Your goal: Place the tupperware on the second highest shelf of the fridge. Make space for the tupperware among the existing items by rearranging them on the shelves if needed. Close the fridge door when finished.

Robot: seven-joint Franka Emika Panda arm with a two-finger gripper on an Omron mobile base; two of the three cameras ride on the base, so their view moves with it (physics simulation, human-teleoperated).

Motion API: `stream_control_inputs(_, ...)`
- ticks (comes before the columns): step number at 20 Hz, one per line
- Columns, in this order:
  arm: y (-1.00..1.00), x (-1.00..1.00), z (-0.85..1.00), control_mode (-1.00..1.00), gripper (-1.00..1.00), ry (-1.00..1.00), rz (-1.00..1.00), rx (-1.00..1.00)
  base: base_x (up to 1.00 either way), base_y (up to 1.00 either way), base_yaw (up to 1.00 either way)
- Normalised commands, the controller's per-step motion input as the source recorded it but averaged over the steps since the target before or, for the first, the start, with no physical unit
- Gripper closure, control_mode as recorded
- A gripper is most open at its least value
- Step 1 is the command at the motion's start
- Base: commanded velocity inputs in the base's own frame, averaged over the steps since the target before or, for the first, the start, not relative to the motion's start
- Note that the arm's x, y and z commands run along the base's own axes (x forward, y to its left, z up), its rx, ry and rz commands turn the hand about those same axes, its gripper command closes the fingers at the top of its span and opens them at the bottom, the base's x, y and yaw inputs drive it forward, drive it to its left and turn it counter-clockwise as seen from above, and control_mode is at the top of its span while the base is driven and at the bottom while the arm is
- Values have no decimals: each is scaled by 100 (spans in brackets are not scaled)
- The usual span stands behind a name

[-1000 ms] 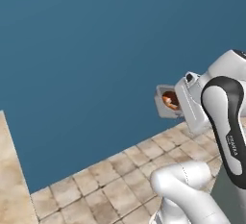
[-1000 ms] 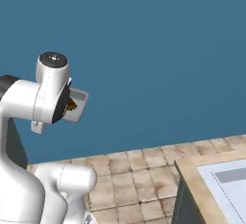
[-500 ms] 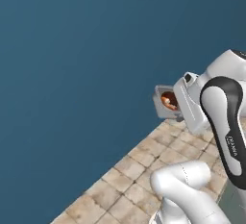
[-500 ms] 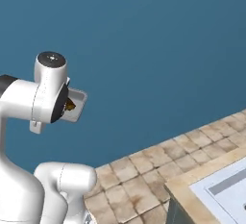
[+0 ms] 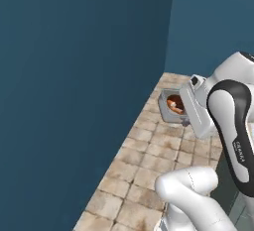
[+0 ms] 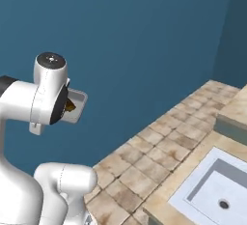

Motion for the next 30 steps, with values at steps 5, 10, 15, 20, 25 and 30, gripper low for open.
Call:
stream_control_inputs(5, 0, 0, 0, 100, 100, 0, 0, 0, 100, 7, -50)
stream_control_inputs(10, 0, 0, 0, 100, 100, 0, 0, 0, 100, 2, -49)
stream_control_inputs(15, 0, 0, 0, 100, 100, 0, 0, 0, 100, 17, -47)
stream_control_inputs(20, 0, 0, 0, 100, 100, 0, 0, 0, 100, 36, -41)
stream_control_inputs(25, 0, 0, 0, 100, 100, 0, 0, 0, 100, 48, -38)
stream_control_inputs(30, 0, 0, 0, 100, 100, 0, 0, 0, 100, 37, -38)
